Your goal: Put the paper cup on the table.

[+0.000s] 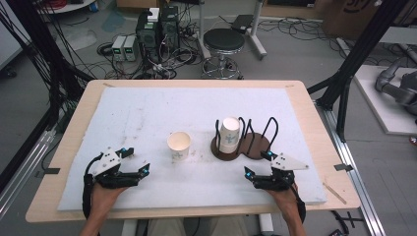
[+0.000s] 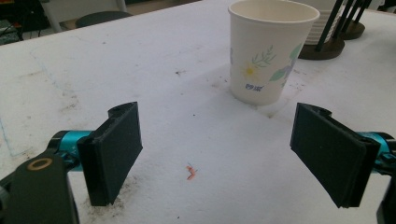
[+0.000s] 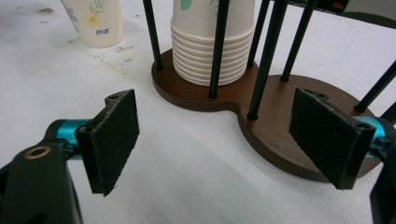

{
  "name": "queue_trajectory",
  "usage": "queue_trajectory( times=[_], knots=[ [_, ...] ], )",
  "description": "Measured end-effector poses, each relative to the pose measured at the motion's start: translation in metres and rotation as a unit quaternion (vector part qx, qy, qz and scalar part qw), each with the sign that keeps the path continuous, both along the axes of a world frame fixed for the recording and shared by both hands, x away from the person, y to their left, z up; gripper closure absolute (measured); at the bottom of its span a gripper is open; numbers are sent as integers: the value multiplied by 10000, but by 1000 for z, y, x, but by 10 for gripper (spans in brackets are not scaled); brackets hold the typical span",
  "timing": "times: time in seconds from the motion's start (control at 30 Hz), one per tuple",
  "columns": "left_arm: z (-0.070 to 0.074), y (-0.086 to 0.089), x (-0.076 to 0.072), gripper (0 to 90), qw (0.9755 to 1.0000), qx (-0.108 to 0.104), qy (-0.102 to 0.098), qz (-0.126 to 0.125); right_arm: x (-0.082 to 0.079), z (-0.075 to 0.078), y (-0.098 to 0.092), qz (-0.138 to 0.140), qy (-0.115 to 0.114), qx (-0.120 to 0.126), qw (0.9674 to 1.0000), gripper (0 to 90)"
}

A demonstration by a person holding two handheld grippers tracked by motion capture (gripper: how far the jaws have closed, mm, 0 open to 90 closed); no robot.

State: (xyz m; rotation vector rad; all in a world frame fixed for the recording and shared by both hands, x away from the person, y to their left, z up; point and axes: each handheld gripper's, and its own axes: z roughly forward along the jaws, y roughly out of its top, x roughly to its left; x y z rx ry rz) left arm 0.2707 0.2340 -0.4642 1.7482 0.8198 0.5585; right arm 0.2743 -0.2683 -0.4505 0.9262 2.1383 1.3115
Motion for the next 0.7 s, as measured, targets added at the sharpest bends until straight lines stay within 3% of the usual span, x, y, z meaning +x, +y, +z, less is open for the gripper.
queue_trajectory(
  times=[0.7],
  knots=[
    [0,1,1,163,10000,-10,42,-14,-1,0,0,37,-26,-9,10000,167]
  ],
)
